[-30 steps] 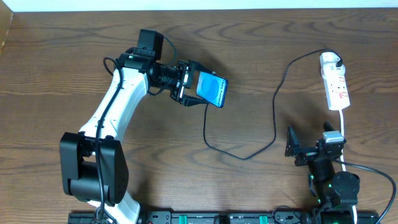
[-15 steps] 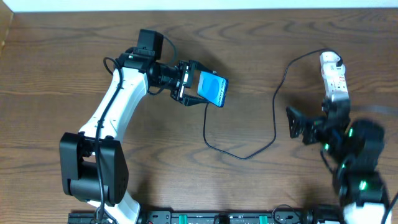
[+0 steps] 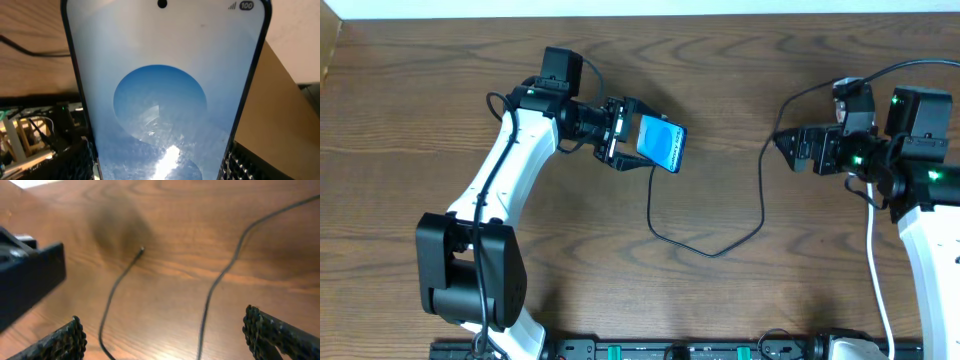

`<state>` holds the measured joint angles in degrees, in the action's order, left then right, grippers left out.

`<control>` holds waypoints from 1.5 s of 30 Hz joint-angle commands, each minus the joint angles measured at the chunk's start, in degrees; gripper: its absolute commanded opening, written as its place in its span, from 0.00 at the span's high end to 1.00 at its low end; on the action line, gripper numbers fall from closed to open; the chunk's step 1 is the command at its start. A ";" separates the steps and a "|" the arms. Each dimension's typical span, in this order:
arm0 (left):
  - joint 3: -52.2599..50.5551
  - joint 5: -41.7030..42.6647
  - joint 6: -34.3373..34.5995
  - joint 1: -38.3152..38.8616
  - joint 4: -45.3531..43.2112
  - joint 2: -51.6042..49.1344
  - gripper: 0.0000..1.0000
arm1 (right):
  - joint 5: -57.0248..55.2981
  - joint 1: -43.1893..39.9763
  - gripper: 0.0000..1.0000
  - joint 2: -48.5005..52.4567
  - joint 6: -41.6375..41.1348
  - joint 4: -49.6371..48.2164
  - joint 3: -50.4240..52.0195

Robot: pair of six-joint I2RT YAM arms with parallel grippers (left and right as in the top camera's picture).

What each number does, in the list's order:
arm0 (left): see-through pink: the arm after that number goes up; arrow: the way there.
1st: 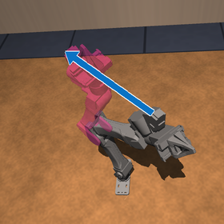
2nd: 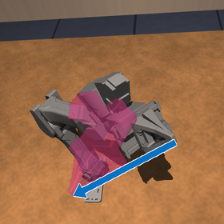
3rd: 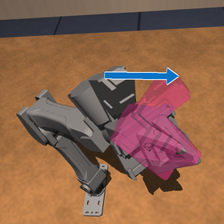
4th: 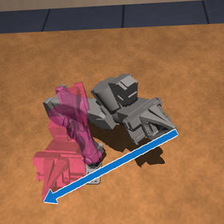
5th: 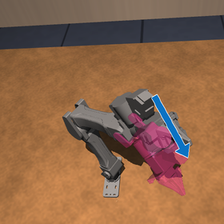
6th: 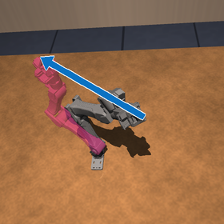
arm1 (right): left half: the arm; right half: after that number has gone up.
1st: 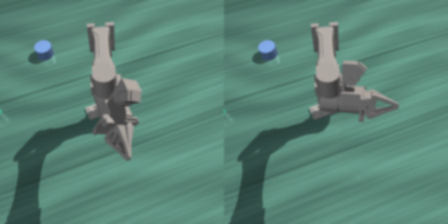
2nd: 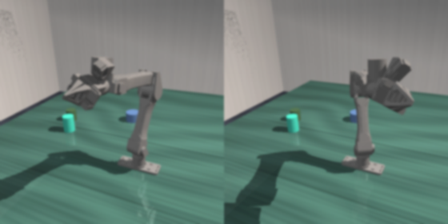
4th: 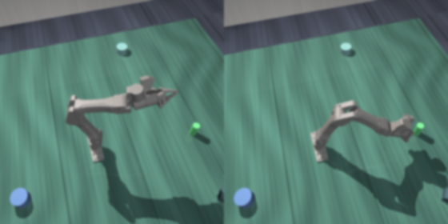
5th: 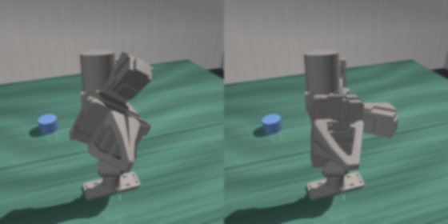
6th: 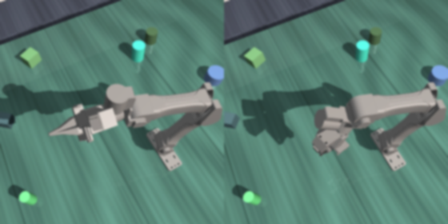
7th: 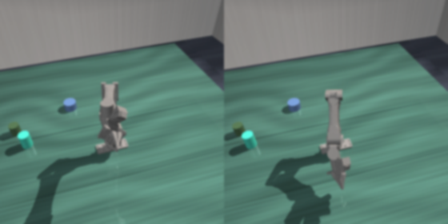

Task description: Plug charger to phone and switch on socket

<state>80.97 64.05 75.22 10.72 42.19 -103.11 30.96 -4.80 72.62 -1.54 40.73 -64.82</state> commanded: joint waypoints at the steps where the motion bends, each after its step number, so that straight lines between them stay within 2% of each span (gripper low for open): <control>1: 0.55 -1.38 0.55 -0.02 0.11 1.68 0.46 | 5.79 0.68 0.04 0.22 -4.94 -2.47 -1.07; 3: 0.55 -4.22 0.55 -0.02 0.11 1.68 0.46 | 6.08 2.08 0.11 0.92 -9.01 -4.00 -1.05; 11: 0.55 -13.77 0.59 -0.02 0.11 1.68 0.46 | 6.08 13.60 0.11 8.11 -13.40 -10.38 -1.05; 16: 0.55 -16.87 0.59 -0.02 0.11 1.68 0.46 | 6.10 21.14 0.19 14.56 -19.65 -18.43 -1.05; 22: 0.55 -17.22 1.27 -0.04 0.09 1.68 0.46 | 6.05 24.46 0.21 15.80 -21.88 -22.71 -1.05; 30: 0.55 -17.18 3.10 -0.02 -0.35 1.68 0.46 | 0.44 30.12 0.29 19.41 -28.28 -24.83 -1.05; 40: 0.55 -17.18 3.10 -0.04 -0.33 1.68 0.46 | -1.53 34.49 0.47 26.88 -32.13 -32.04 -1.05; 45: 0.55 -17.18 3.10 -0.04 -0.33 1.68 0.46 | -1.97 34.53 0.55 27.52 -32.13 -32.96 -1.05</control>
<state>80.97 44.95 78.15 10.55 41.95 -103.11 29.95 29.30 99.42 -32.99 8.05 -64.95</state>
